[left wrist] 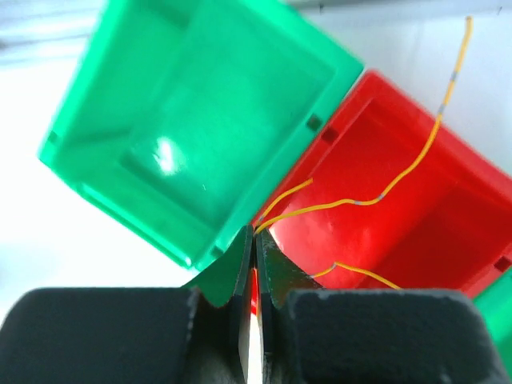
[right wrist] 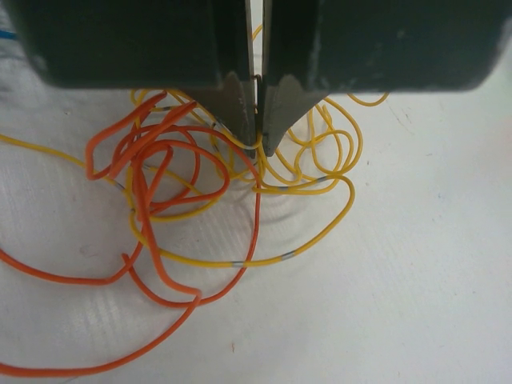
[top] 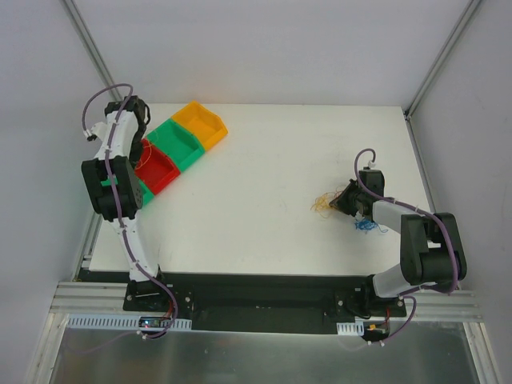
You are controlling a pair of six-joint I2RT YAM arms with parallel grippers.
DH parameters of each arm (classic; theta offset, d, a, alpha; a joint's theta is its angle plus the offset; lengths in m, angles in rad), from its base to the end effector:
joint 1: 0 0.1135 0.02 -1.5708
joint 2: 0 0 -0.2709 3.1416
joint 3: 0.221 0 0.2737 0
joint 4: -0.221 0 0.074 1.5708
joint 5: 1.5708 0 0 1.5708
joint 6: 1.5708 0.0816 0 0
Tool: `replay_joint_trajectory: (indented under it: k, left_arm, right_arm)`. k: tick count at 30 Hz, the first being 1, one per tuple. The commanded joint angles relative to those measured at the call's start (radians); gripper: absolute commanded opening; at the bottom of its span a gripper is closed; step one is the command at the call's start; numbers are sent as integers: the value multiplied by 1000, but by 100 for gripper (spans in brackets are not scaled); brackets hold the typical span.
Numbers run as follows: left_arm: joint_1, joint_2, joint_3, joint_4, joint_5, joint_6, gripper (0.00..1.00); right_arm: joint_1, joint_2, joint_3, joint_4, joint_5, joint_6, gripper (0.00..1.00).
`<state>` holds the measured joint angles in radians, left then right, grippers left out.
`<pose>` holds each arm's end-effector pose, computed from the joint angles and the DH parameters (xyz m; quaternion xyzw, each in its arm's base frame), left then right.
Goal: Untangle the cables
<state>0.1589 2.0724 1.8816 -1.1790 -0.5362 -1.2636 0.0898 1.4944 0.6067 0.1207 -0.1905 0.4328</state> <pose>0.4403 0.1128 0.2180 -0.6464 0.7095 0.1736 0.2206 0.3227 0.0446 0.1074 0.1197 0.9091 0.1851 0.3536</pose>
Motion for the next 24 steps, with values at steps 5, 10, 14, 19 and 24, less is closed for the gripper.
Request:
replay_joint_trajectory:
  k: [5, 10, 14, 19, 24]
  left_arm:
    - [-123, 74, 79, -104, -485, 127, 0]
    - [-150, 144, 142, -61, -596, 265, 0]
    - [-156, 187, 168, -2, -741, 407, 0]
    - [-156, 172, 111, 2, -896, 460, 0]
    - [-157, 153, 77, 10, -967, 493, 0]
  right_arm:
    - [4, 1, 25, 4, -1, -5, 0]
    - [4, 3, 24, 4, 2, -6, 0]
    - [4, 0, 24, 4, 5, -8, 0]
    - [4, 7, 27, 4, -1, -6, 0]
    - [5, 9, 25, 7, -3, -5, 0]
